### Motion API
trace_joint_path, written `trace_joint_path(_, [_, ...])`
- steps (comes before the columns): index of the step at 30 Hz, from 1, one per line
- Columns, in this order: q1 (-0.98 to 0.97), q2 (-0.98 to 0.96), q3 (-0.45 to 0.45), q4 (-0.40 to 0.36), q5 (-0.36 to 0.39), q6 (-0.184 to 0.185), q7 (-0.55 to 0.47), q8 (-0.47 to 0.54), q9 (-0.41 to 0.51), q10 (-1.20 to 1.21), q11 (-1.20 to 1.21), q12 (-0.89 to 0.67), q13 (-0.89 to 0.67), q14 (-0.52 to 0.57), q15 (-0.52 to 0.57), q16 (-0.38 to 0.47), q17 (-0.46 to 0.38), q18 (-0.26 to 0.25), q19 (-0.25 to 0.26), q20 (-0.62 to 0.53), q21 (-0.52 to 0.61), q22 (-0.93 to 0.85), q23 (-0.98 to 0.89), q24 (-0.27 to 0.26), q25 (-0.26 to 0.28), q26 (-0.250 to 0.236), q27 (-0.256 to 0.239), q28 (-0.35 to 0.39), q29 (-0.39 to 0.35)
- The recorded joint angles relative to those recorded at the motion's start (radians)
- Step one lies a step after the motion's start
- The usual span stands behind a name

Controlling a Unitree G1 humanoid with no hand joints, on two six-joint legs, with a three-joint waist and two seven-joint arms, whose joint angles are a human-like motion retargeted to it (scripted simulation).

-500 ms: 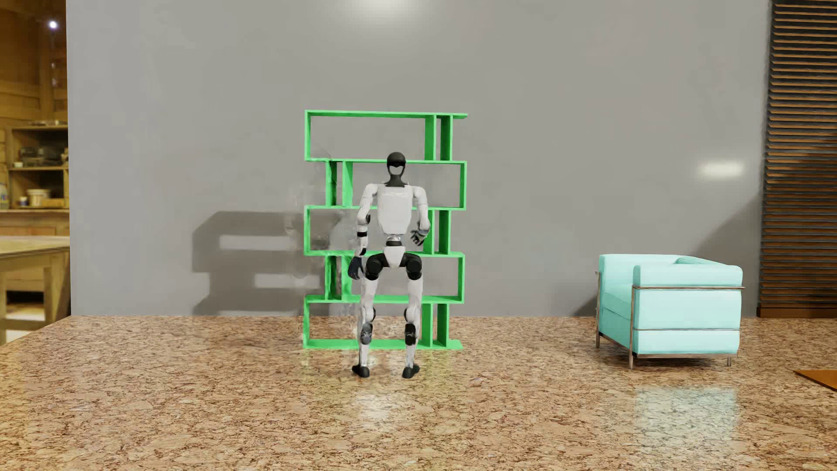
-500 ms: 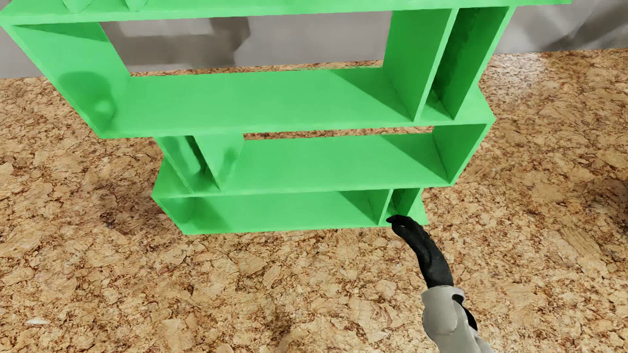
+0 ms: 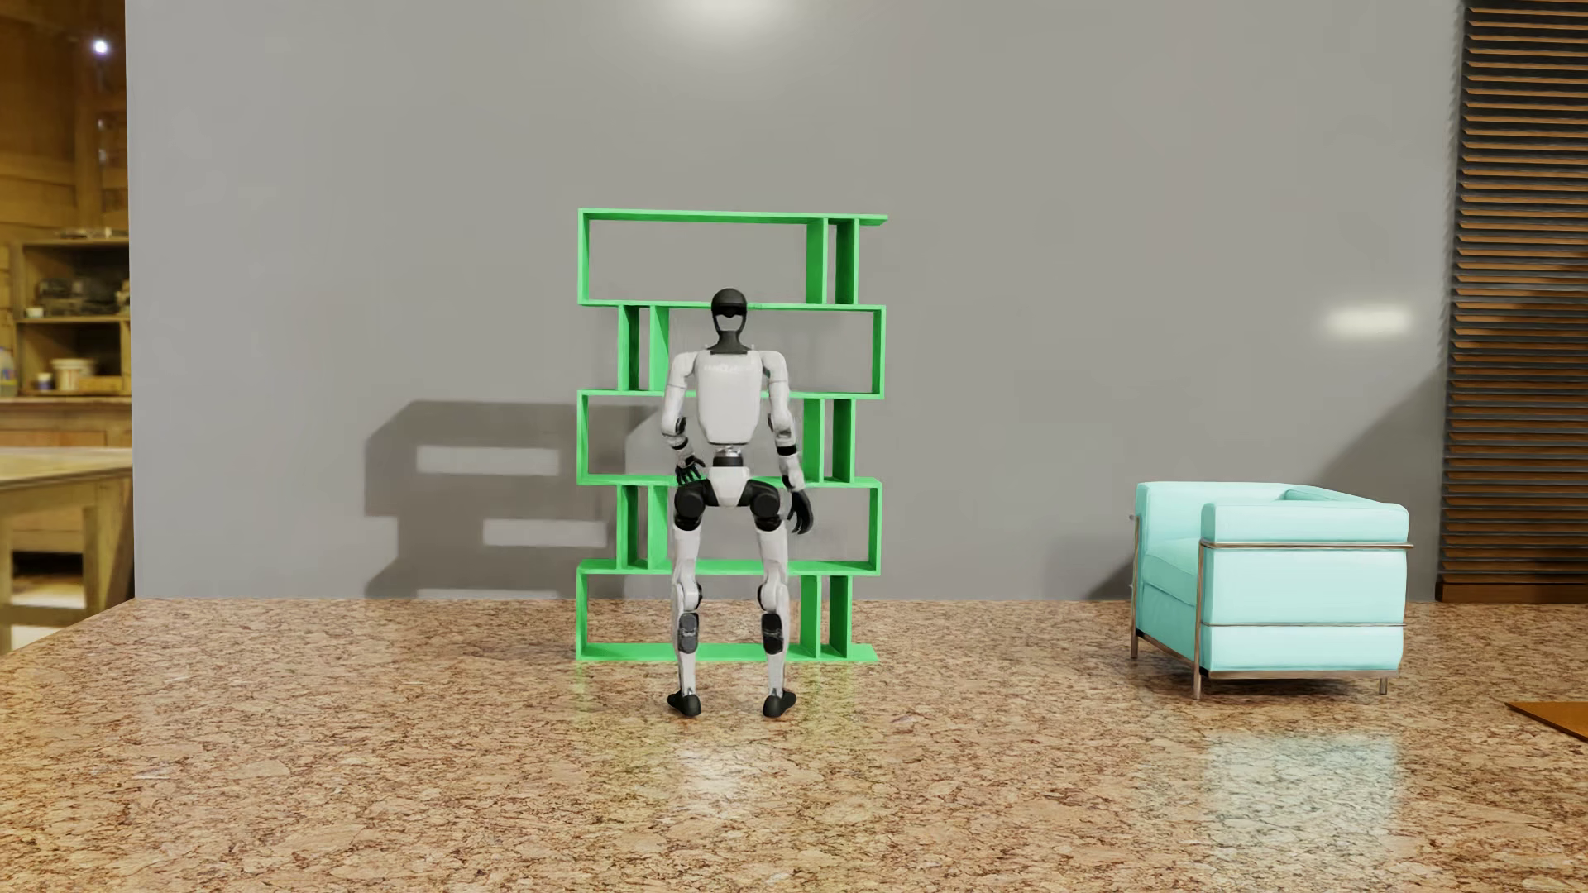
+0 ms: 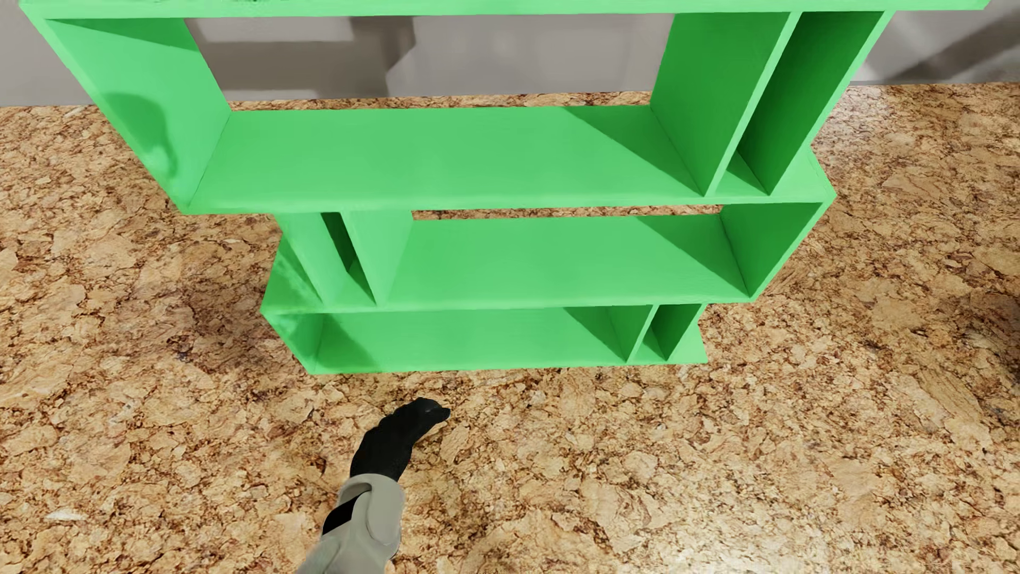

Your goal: Walk towards the green shelves

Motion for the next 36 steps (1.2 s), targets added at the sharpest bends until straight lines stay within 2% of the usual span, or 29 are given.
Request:
trace_joint_path(2, [0.015, -0.022, -0.007, -0.001, -0.006, -0.004, 0.045, 0.049, 0.002, 0.006, 0.024, 0.002, 0.003, -0.015, 0.0, 0.007, 0.008, 0.01, 0.011, -0.011, -0.029, 0.031, -0.032, -0.015, 0.003, 0.017, -0.026, -0.024, -0.006])
trace_joint_path(5, [0.043, -0.034, -0.01, -0.002, -0.001, -0.007, 0.117, 0.122, 0.0, -0.002, 0.012, 0.018, -0.022, -0.03, 0.01, 0.005, 0.021, 0.024, 0.028, -0.038, -0.056, 0.187, -0.098, -0.046, 0.003, 0.097, -0.076, -0.074, -0.06])
trace_joint_path(7, [0.058, -0.042, -0.011, 0.002, 0.006, -0.007, 0.164, 0.165, -0.003, -0.005, 0.003, 0.044, -0.054, -0.04, 0.024, -0.006, 0.017, 0.03, 0.038, -0.057, -0.041, 0.32, -0.134, -0.069, -0.021, 0.159, -0.096, -0.1, -0.077])
trace_joint_path(9, [0.07, -0.05, -0.008, 0.007, 0.015, -0.007, 0.202, 0.2, -0.006, -0.007, -0.006, 0.084, -0.093, -0.048, 0.04, -0.008, 0.024, 0.034, 0.046, -0.09, -0.025, 0.426, -0.163, -0.083, -0.001, 0.184, -0.103, -0.121, -0.065])
trace_joint_path(12, [0.086, -0.051, 0.002, 0.013, 0.023, -0.004, 0.242, 0.231, -0.011, -0.011, -0.021, 0.16, -0.125, -0.057, 0.06, -0.012, 0.015, 0.036, 0.051, -0.124, 0.009, 0.497, -0.178, -0.117, -0.003, 0.177, -0.138, -0.109, -0.054])
trace_joint_path(17, [0.089, -0.034, 0.032, 0.017, 0.019, 0.001, 0.248, 0.234, -0.016, 0.022, -0.027, 0.204, -0.144, -0.08, 0.061, -0.004, 0.016, 0.037, 0.06, -0.111, 0.054, 0.471, -0.136, -0.159, -0.01, 0.166, -0.126, -0.075, -0.032])
trace_joint_path(19, [0.087, -0.029, 0.042, 0.013, 0.01, 0.001, 0.238, 0.223, -0.017, 0.034, -0.015, 0.179, -0.145, -0.085, 0.053, 0.006, 0.007, 0.038, 0.061, -0.115, 0.06, 0.454, -0.105, -0.156, -0.014, 0.157, -0.111, -0.071, -0.02])
trace_joint_path(23, [0.078, -0.025, 0.052, 0.002, -0.012, 0.001, 0.208, 0.193, -0.016, 0.055, 0.016, 0.096, -0.14, -0.094, 0.04, 0.01, -0.012, 0.041, 0.062, -0.123, 0.061, 0.401, -0.081, -0.136, -0.021, 0.129, -0.073, -0.072, -0.053])
trace_joint_path(30, [0.062, -0.022, 0.061, -0.011, -0.035, -0.001, 0.175, 0.14, -0.01, 0.07, 0.03, 0.072, -0.084, -0.091, 0.035, 0.018, -0.054, 0.047, 0.054, -0.074, 0.048, 0.258, -0.104, -0.104, 0.007, 0.067, -0.068, -0.06, -0.043])
trace_joint_path(33, [0.048, -0.027, 0.066, -0.003, -0.034, -0.002, 0.17, 0.129, -0.004, 0.089, 0.035, 0.107, -0.069, -0.092, 0.035, 0.019, -0.052, 0.047, 0.049, -0.051, 0.06, 0.261, -0.111, -0.098, 0.008, 0.078, -0.071, -0.054, -0.038])
trace_joint_path(36, [0.041, -0.033, 0.07, 0.005, -0.029, -0.001, 0.175, 0.131, 0.002, 0.099, 0.037, 0.145, -0.062, -0.095, 0.032, 0.02, -0.057, 0.045, 0.048, -0.049, 0.078, 0.324, -0.122, -0.109, 0.006, 0.12, -0.08, -0.055, -0.026])
